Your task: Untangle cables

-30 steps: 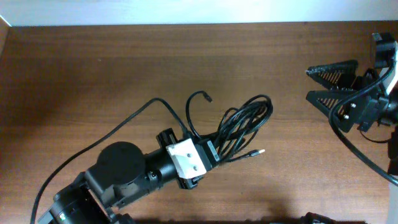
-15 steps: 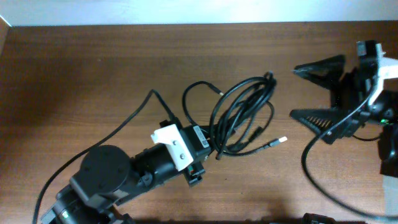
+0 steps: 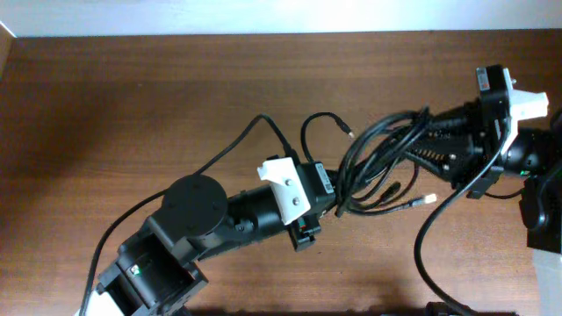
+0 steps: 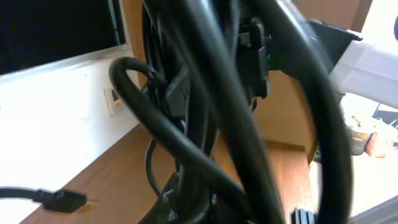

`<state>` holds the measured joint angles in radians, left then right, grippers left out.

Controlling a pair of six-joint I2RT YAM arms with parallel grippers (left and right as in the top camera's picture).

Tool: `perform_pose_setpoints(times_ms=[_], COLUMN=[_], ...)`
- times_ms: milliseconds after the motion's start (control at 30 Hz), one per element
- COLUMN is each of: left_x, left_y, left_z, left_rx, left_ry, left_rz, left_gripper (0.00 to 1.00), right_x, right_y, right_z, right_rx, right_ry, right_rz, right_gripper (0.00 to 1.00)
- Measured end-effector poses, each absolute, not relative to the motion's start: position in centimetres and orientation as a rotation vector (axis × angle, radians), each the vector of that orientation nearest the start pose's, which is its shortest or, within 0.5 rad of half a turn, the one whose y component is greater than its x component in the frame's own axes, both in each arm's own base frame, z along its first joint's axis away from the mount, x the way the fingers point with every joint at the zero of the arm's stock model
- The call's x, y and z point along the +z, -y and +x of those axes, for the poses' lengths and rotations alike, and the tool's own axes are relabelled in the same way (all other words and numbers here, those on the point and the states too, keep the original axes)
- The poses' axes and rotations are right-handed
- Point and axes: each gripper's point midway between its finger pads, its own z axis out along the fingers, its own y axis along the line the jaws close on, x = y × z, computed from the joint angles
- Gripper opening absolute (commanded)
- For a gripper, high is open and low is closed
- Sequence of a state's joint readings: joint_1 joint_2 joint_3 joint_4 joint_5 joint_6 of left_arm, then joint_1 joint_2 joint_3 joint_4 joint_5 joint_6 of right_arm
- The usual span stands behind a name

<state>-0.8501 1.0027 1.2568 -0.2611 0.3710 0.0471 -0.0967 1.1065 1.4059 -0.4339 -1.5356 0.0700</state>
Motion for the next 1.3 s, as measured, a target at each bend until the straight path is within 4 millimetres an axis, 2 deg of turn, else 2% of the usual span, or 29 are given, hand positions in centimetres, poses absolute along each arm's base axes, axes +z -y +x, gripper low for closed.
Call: perform_pose_setpoints(times_ms=[100, 133, 200, 267, 367, 433, 533, 667, 800, 933, 967, 1000, 1200, 1300], left_x=[45.1, 45.0, 44.8, 44.4, 42.7, 41.4, 40.1, 40.1, 40.6, 40.6, 40.6, 40.6, 40.7, 40.0], left_y=[29.5, 29.6, 29.6, 29.4, 28.6, 27.5, 25.5, 22.3, 20.9, 20.8, 20.8, 20.8, 21.2, 22.0], left_z=[17.5, 17.6, 17.9, 18.4, 19.8, 20.8, 21.5, 21.6, 21.4, 21.3, 21.3, 21.3, 21.6, 22.3], left_rx=[-0.919, -0.918, -0.905, -0.881, -0.794, -0.706, -0.593, -0.467, -0.416, -0.388, -0.382, -0.38, -0.373, -0.366], left_ry=[-1.343, -1.347, -1.36, -1.386, -1.49, -1.562, -1.639, -1.675, -1.66, -1.646, -1.643, -1.642, -1.628, -1.648], left_rz=[0.985, 0.985, 0.975, 0.959, 0.91, 0.879, 0.837, 0.762, 0.748, 0.773, 0.78, 0.783, 0.794, 0.806], left_gripper=[0.0, 0.03, 0.33, 0.48, 0.75, 0.82, 0.82, 0.82, 0.8, 0.82, 0.87, 0.88, 0.89, 0.89], right_x=[46.8, 46.7, 46.7, 46.6, 46.6, 46.6, 46.5, 45.8, 44.5, 42.8, 41.9, 41.4, 38.8, 38.1], right_y=[-15.1, -15.1, -15.1, -15.1, -15.1, -15.1, -15.0, -14.8, -14.4, -13.8, -13.6, -13.4, -13.0, -13.0], right_z=[21.6, 21.7, 22.0, 22.1, 22.0, 22.1, 22.5, 23.3, 24.5, 25.6, 25.9, 26.0, 25.4, 24.8], right_rx=[1.251, 1.249, 1.245, 1.247, 1.254, 1.258, 1.256, 1.264, 1.248, 1.202, 1.183, 1.17, 1.108, 1.083], right_ry=[-1.415, -1.417, -1.422, -1.427, -1.432, -1.441, -1.465, -1.541, -1.643, -1.752, -1.798, -1.823, -1.918, -1.933], right_rz=[-0.993, -0.99, -0.983, -0.978, -0.974, -0.964, -0.933, -0.848, -0.732, -0.615, -0.577, -0.561, -0.566, -0.597], right_gripper=[0.04, 0.04, 0.04, 0.04, 0.04, 0.04, 0.04, 0.04, 0.04, 0.04, 0.04, 0.04, 0.04, 0.04])
